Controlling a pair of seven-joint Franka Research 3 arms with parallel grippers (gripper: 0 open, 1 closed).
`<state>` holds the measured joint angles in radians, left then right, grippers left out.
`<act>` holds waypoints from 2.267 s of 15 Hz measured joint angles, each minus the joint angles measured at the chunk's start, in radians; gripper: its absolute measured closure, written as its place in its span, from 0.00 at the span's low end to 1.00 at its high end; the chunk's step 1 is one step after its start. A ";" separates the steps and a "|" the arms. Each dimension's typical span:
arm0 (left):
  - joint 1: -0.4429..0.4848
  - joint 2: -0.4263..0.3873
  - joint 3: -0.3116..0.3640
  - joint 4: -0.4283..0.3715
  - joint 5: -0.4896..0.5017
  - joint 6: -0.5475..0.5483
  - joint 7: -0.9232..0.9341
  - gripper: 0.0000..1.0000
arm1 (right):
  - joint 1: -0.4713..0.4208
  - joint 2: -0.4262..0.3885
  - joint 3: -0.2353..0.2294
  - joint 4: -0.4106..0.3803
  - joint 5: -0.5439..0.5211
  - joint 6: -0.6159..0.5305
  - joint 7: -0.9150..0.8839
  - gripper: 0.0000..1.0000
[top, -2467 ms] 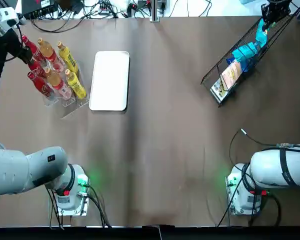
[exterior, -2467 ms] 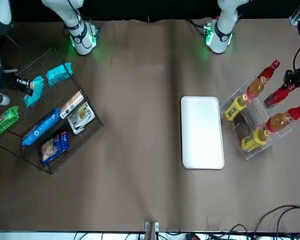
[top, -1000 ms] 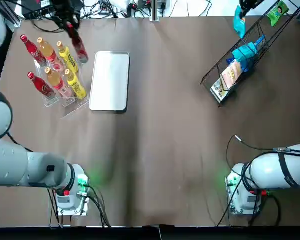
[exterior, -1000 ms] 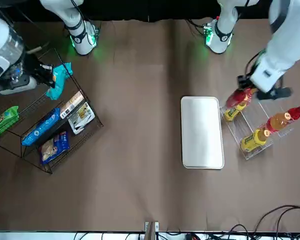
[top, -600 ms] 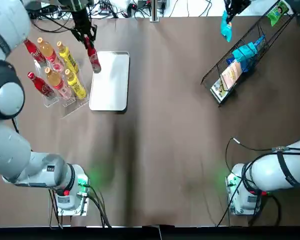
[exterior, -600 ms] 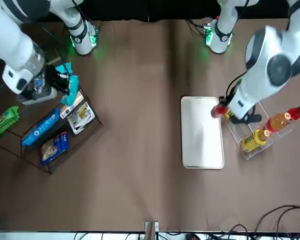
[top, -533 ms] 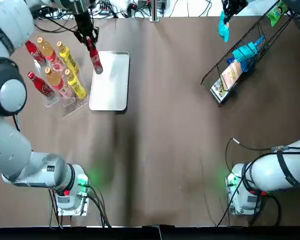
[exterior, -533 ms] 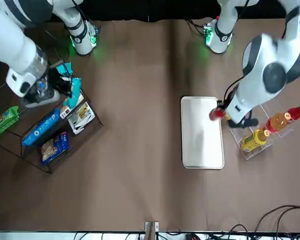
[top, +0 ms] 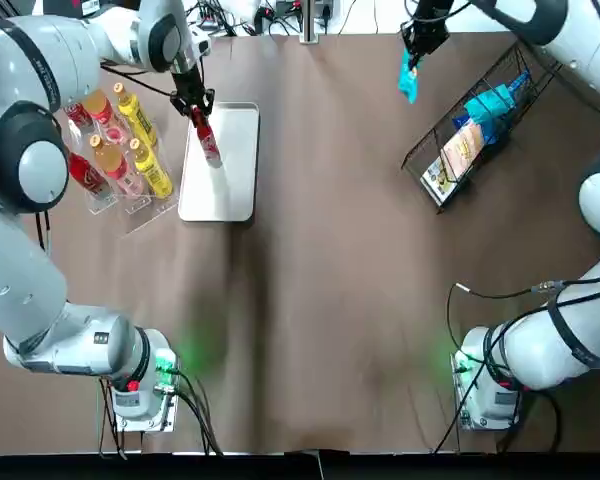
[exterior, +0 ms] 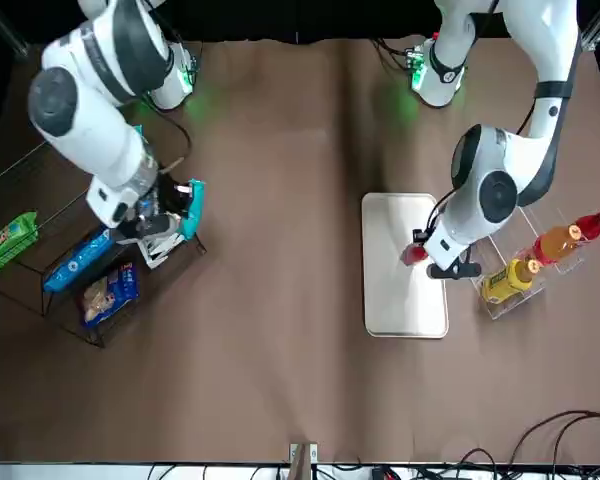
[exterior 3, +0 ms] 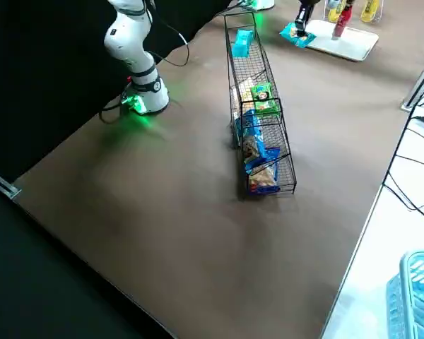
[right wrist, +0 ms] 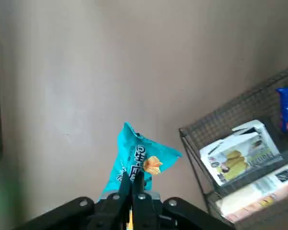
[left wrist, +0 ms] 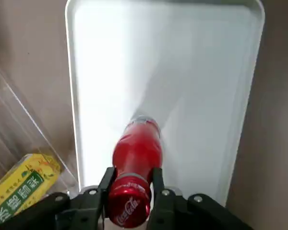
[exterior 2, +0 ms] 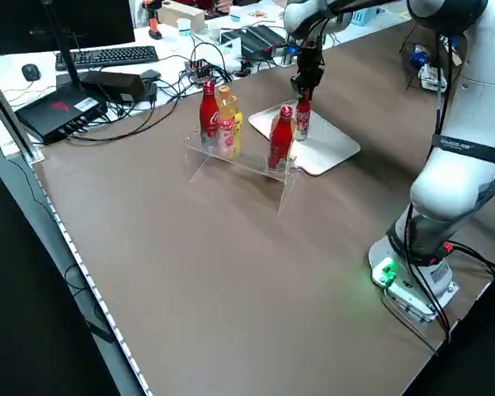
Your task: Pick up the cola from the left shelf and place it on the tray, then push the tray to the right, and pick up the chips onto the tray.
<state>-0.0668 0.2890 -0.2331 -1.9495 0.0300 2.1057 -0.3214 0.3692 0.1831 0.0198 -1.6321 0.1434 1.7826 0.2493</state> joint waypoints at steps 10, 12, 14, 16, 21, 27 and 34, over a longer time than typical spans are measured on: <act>0.024 -0.015 0.004 0.090 0.102 -0.047 -0.017 0.00 | 0.030 0.052 -0.019 0.003 0.000 0.028 0.010 0.97; 0.072 -0.028 0.005 0.126 0.103 -0.103 0.022 0.00 | 0.022 0.053 -0.021 0.003 -0.002 0.029 0.010 0.97; 0.131 -0.016 0.008 0.126 0.102 -0.113 0.121 0.00 | 0.015 0.053 -0.021 0.003 -0.002 0.029 0.010 0.97; 0.164 0.036 0.021 0.115 0.099 -0.063 0.173 0.00 | 0.011 0.054 -0.021 0.003 -0.002 0.029 0.009 0.97; 0.164 0.246 0.025 0.104 0.098 0.077 0.162 0.00 | 0.018 0.107 -0.018 -0.002 -0.002 0.081 0.007 0.97; 0.161 0.297 0.025 0.105 0.062 0.085 0.158 0.15 | 0.035 0.170 -0.014 -0.002 -0.002 0.151 0.007 0.97; 0.154 0.331 0.021 0.112 0.051 0.084 0.154 0.77 | 0.043 0.257 -0.013 -0.002 -0.003 0.166 0.007 0.97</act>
<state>0.0870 0.6201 -0.2121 -1.8377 0.0808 2.1901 -0.1675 0.4122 0.4404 0.0063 -1.6343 0.1408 1.9483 0.2559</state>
